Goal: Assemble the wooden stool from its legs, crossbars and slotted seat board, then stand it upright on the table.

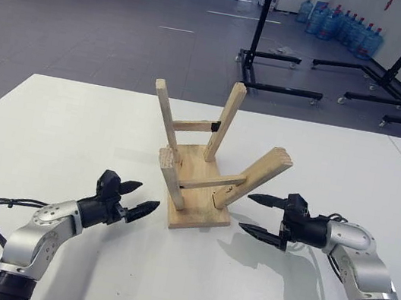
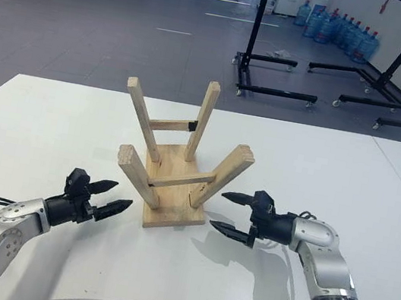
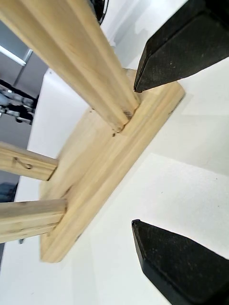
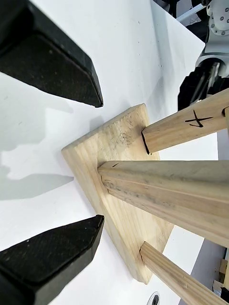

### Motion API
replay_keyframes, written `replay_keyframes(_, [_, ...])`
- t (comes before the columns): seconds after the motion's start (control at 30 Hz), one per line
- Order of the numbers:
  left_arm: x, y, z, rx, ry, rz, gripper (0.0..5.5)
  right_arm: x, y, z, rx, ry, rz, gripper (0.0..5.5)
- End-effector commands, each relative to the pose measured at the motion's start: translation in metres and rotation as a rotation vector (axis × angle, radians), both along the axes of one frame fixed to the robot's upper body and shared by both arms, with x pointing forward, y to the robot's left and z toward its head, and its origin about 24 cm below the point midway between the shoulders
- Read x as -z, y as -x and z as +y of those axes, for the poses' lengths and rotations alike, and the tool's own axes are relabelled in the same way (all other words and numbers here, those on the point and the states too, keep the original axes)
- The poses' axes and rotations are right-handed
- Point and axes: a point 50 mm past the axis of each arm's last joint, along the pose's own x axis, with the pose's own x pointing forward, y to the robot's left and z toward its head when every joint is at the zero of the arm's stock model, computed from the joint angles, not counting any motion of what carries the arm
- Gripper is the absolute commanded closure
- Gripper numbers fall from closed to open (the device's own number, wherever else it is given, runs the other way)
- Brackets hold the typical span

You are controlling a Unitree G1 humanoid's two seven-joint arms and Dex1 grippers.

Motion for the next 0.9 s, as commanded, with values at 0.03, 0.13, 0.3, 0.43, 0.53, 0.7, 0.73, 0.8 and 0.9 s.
replay_keyframes(0.03, [0.012,-0.006,-0.021,-0.038,0.042,0.032,0.61,0.006,0.011,0.004,-0.151,0.244,-0.062,1.33])
replay_keyframes(0.13, [0.019,0.001,-0.036,-0.007,0.073,0.072,0.61,0.004,0.025,0.007,-0.273,0.3,0.016,1.33])
replay_keyframes(0.3, [0.022,0.004,-0.048,0.024,0.094,0.095,0.61,-0.021,0.023,0.013,-0.283,0.151,0.025,1.33])
replay_keyframes(0.43, [0.02,0.0,-0.049,0.024,0.099,0.088,0.61,-0.065,0.02,0.023,-0.304,-0.15,0.027,1.33])
replay_keyframes(0.53, [0.02,-0.006,-0.052,0.025,0.125,0.088,0.61,-0.1,0.031,0.027,-0.43,-0.315,0.067,1.33])
replay_keyframes(0.7, [0.021,-0.012,-0.06,0.025,0.152,0.087,0.61,-0.142,0.017,0.04,-0.34,-0.458,-0.153,1.33])
replay_keyframes(0.73, [0.021,-0.012,-0.06,0.025,0.155,0.087,0.61,-0.146,0.014,0.045,-0.301,-0.464,-0.208,1.33])
replay_keyframes(0.8, [0.022,-0.012,-0.06,0.016,0.159,0.089,0.61,-0.151,0.005,0.056,-0.177,-0.476,-0.367,1.33])
replay_keyframes(0.9, [0.022,-0.011,-0.058,0.007,0.164,0.094,0.61,-0.15,-0.011,0.072,0.035,-0.405,-0.699,1.33])
